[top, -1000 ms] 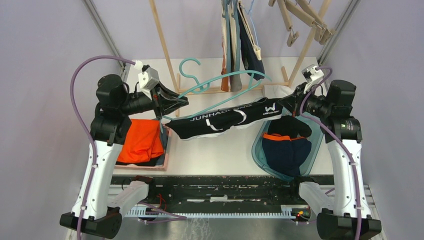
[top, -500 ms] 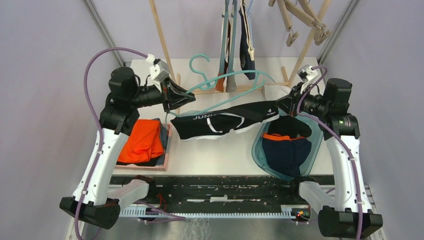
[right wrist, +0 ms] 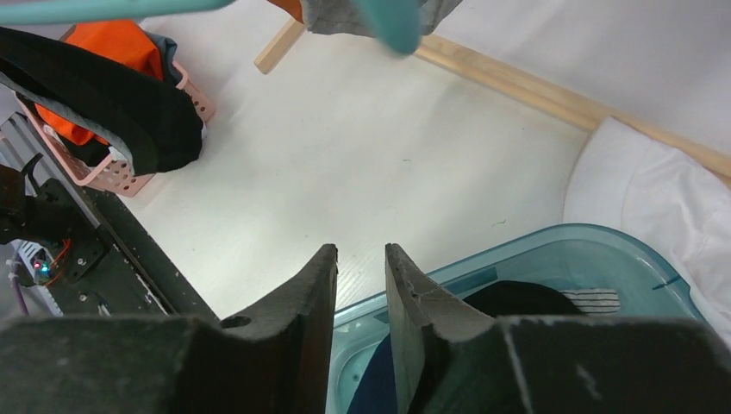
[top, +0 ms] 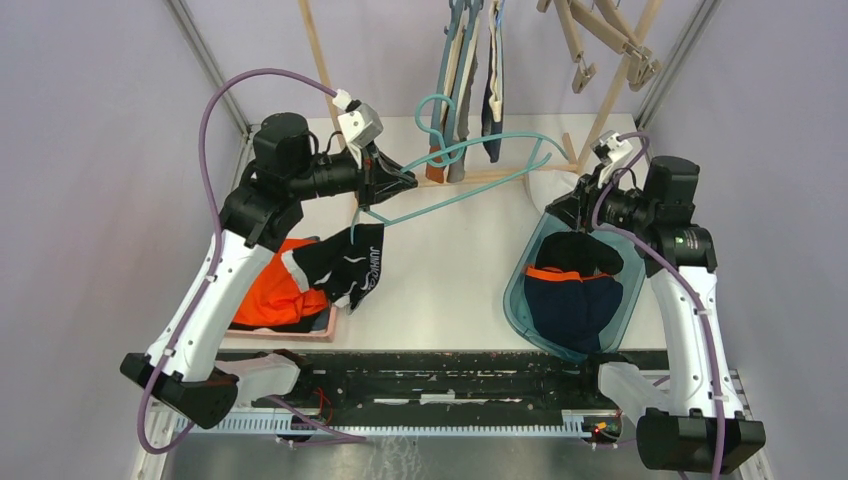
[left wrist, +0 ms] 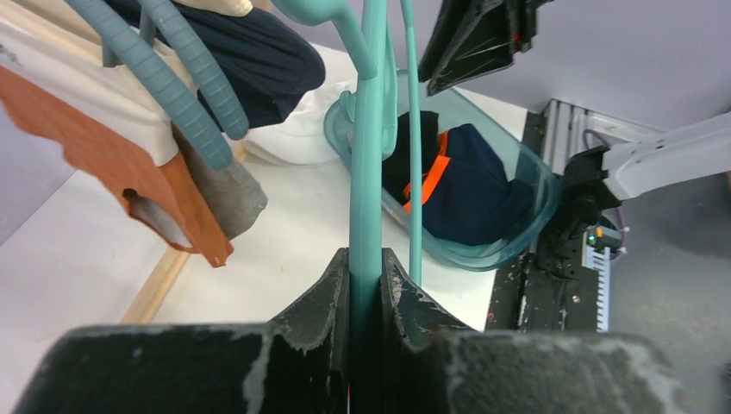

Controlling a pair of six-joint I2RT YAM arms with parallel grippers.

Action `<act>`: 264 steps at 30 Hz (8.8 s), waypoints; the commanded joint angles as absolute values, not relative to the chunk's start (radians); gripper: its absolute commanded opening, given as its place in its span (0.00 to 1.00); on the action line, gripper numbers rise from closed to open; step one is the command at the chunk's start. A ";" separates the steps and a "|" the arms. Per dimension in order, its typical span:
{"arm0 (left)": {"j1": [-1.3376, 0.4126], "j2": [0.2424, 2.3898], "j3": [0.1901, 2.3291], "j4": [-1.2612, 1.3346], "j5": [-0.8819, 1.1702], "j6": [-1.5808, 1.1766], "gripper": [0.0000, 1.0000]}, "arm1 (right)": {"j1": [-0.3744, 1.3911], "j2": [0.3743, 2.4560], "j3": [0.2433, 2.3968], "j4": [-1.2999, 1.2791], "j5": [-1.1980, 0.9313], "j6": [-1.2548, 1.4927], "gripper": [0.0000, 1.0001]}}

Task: Remove the underwear clipped to the hanger
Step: Remove the underwear from the hanger, then place the underwear in the bin.

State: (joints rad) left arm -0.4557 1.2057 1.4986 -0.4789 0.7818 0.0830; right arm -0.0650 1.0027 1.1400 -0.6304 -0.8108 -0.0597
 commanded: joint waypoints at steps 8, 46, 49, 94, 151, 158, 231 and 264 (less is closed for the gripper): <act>-0.478 1.225 1.569 -0.550 0.716 0.238 0.03 | -0.060 0.951 1.227 -0.738 -0.818 -0.201 0.64; -0.594 1.214 1.505 -0.712 0.772 0.446 0.03 | 0.268 1.324 1.755 -1.265 -0.950 -0.646 0.39; -0.595 1.204 1.496 -0.712 0.774 0.454 0.03 | 0.269 1.334 1.754 -1.293 -0.956 -0.682 0.29; -0.344 0.958 1.362 -0.860 0.505 0.501 0.96 | 0.112 1.005 1.513 -0.915 -0.644 -0.432 0.01; -0.073 0.934 1.020 -0.191 0.580 0.145 0.03 | 0.069 0.897 1.380 -0.806 -0.448 -0.267 0.01; -0.039 0.933 1.027 -0.168 0.453 0.098 0.03 | 0.067 0.898 1.374 -0.808 -0.471 -0.290 0.01; -1.036 1.948 2.025 -0.308 0.584 -0.028 0.03 | -0.060 0.919 1.176 -0.569 -0.308 -0.080 0.01; -1.123 1.868 1.864 -0.523 0.410 0.382 0.97 | -0.061 0.944 1.355 -0.850 -0.286 -0.458 0.01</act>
State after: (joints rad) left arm -1.1233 2.0361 1.9102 -0.5117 0.4976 0.2710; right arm -0.0551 0.9695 1.3071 -0.7898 -0.2638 -0.3336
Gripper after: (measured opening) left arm 0.888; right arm 0.067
